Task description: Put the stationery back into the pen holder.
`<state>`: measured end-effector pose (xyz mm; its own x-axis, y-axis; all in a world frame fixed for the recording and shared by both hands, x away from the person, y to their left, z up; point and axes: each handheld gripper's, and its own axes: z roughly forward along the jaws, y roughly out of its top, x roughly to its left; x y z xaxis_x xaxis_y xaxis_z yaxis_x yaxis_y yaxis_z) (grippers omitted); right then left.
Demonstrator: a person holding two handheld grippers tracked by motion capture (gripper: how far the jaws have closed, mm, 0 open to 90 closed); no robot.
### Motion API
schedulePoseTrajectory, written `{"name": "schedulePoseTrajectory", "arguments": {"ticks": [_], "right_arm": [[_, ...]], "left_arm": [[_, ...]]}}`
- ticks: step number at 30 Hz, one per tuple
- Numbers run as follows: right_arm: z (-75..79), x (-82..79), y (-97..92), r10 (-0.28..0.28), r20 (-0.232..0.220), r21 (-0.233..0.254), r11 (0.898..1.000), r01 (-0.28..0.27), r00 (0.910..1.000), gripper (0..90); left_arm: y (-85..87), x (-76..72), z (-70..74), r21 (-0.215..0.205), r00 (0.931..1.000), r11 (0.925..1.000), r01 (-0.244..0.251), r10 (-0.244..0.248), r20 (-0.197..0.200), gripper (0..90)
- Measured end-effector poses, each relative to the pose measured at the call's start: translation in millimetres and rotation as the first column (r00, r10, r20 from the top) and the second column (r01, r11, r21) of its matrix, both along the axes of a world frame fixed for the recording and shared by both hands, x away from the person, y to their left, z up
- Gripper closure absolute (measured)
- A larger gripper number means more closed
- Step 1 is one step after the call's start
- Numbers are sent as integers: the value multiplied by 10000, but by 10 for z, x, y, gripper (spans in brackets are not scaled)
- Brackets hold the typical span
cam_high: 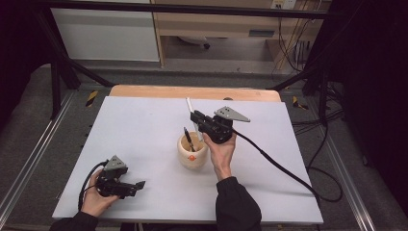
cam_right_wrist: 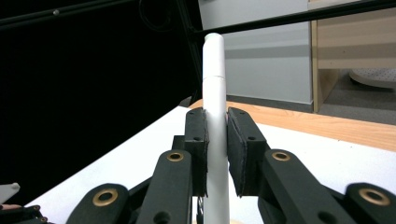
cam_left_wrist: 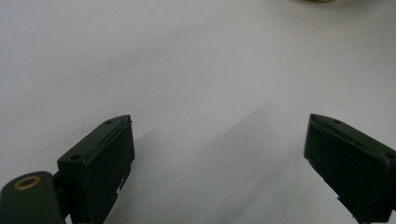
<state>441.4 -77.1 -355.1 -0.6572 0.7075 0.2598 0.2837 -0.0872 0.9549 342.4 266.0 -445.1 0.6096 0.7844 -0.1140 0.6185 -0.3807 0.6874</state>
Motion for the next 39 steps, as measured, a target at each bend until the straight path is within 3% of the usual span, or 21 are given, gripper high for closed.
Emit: {"name": "schedulePoseTrajectory", "arguments": {"ticks": [20, 39], "right_arm": [[-296, 14, 135, 328, -401, -300, 9990, -340, 9987, 789], [-526, -59, 43, 251, -487, -444, 9986, -273, 9985, 788]], "left_arm": [[9, 4, -3, 27, 10000, 10000, -25, 25, 5, 79], [7, 5, -5, 62, 10000, 10000, -19, 19, 5, 79]]}}
